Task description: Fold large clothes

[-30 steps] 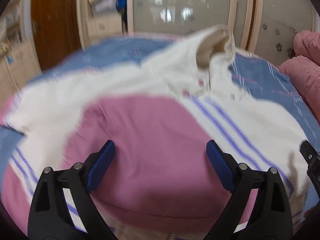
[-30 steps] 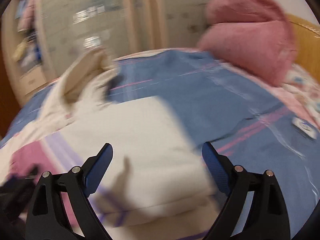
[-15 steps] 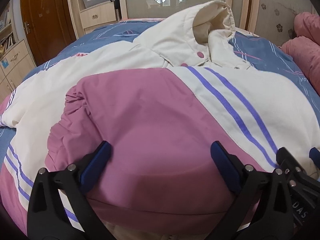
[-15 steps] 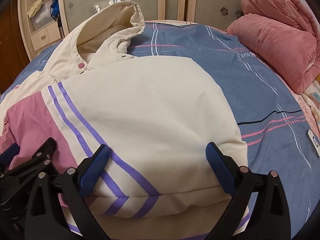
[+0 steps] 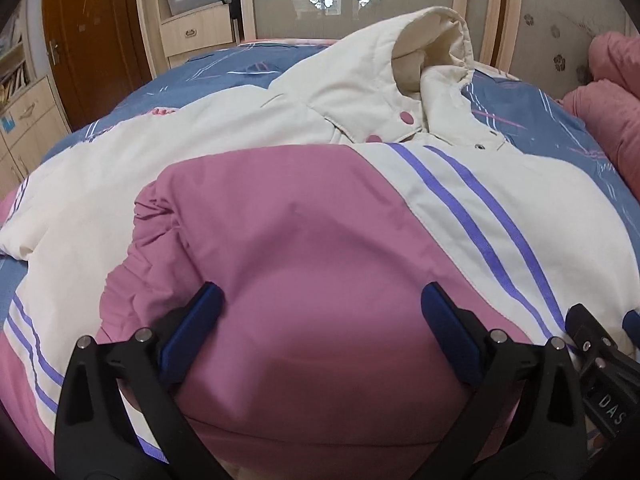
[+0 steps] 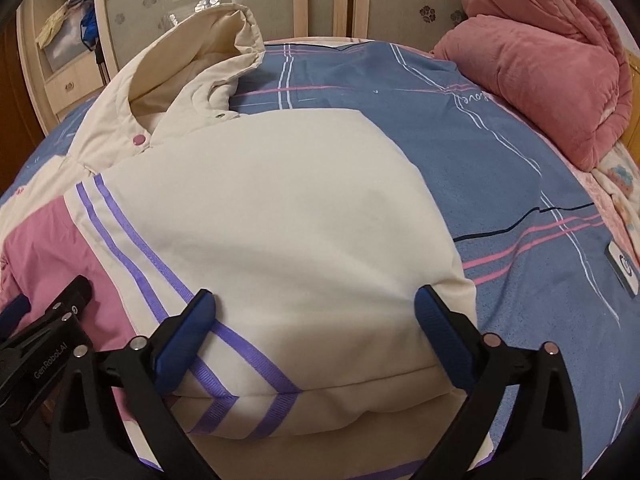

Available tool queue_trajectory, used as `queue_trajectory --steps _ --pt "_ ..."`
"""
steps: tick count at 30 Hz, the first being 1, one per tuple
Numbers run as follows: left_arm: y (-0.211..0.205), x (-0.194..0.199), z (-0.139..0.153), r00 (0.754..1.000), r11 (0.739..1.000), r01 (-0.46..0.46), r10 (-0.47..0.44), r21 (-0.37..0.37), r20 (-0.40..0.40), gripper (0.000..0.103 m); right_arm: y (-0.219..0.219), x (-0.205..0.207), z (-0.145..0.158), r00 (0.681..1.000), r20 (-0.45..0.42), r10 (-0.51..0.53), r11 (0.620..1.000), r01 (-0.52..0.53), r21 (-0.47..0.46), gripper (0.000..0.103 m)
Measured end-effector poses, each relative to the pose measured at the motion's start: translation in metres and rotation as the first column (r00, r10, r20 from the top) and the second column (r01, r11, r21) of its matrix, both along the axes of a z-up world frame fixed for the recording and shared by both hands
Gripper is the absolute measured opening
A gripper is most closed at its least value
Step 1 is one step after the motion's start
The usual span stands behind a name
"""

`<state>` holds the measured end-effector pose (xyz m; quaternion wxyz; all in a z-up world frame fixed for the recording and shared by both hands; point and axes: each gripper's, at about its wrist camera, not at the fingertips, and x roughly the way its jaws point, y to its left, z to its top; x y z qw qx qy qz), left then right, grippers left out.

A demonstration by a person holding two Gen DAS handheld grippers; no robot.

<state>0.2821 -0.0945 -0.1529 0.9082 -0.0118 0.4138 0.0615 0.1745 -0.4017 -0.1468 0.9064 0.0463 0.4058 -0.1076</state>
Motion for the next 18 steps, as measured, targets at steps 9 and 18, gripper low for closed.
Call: queue_trajectory --steps 9,18 --pt "-0.003 0.001 -0.001 1.0 1.0 -0.002 0.002 0.021 -0.002 0.101 0.002 0.001 -0.001 1.0 -0.005 0.002 1.0 -0.002 -0.015 0.102" --pt "-0.004 -0.009 0.019 0.995 1.0 -0.021 0.019 0.013 0.101 0.101 0.004 0.001 -0.001 1.0 -0.01 0.01 0.999 -0.01 -0.032 0.102"
